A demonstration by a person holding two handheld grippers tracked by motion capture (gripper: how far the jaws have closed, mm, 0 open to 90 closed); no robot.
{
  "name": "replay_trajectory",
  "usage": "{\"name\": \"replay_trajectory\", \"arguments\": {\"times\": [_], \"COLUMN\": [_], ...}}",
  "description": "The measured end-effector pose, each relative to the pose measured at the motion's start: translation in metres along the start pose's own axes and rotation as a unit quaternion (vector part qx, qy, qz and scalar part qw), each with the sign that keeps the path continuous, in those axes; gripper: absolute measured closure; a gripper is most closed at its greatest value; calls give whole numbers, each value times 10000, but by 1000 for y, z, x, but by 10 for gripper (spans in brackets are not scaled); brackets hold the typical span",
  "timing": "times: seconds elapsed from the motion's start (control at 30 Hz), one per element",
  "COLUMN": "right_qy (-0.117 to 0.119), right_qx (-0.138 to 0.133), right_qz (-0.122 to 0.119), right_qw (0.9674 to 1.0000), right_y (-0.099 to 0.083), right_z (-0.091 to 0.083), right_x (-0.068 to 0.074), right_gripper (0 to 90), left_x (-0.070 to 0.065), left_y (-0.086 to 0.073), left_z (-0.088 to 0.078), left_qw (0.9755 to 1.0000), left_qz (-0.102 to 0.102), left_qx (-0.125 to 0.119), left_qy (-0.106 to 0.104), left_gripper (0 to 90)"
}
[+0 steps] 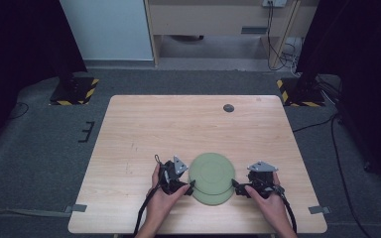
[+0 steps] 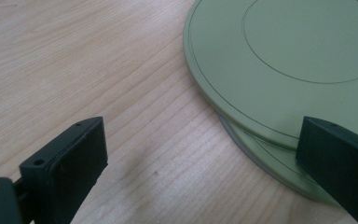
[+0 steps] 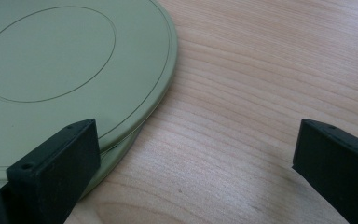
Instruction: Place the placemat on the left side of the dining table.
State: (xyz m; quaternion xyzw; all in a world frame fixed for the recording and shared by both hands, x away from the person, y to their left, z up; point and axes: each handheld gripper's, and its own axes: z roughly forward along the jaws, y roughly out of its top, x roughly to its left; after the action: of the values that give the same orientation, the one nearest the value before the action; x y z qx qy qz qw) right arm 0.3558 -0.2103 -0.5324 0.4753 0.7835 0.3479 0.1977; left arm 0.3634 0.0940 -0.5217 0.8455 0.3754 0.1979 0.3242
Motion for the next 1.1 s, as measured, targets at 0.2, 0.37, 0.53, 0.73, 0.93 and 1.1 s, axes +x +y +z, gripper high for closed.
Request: {"name": "replay_trajectory", "arguments": {"times": [0.2, 0.37, 0.53, 0.73, 0.93, 1.1], "right_qy": [18, -8, -28, -50, -78, -73], "right_qx": [33, 55, 39, 35, 23, 23], "right_qz": [24, 3, 17, 59, 59, 97], "right_qw": [10000, 10000, 10000, 10000, 10000, 9999], "right_y": [3, 6, 8, 9, 9, 9], "right_z": [3, 5, 8, 9, 10, 11], "right_x": [-2, -2, -3, -4, -4, -4], "right_gripper": [8, 8, 9, 8, 13, 9], "left_x": [3, 7, 10, 12, 13, 13], "left_y": [2, 3, 4, 3, 4, 5], "left_z": [3, 5, 6, 7, 8, 9], "left_qw": [10000, 10000, 9999, 9998, 9998, 9998], "left_qz": [-16, -46, -68, -164, -139, -132], "left_qx": [9, 10, 28, -13, -9, 2], "left_qy": [-21, -56, -83, -121, -126, -127], "left_gripper": [9, 6, 2, 5, 4, 5]}}
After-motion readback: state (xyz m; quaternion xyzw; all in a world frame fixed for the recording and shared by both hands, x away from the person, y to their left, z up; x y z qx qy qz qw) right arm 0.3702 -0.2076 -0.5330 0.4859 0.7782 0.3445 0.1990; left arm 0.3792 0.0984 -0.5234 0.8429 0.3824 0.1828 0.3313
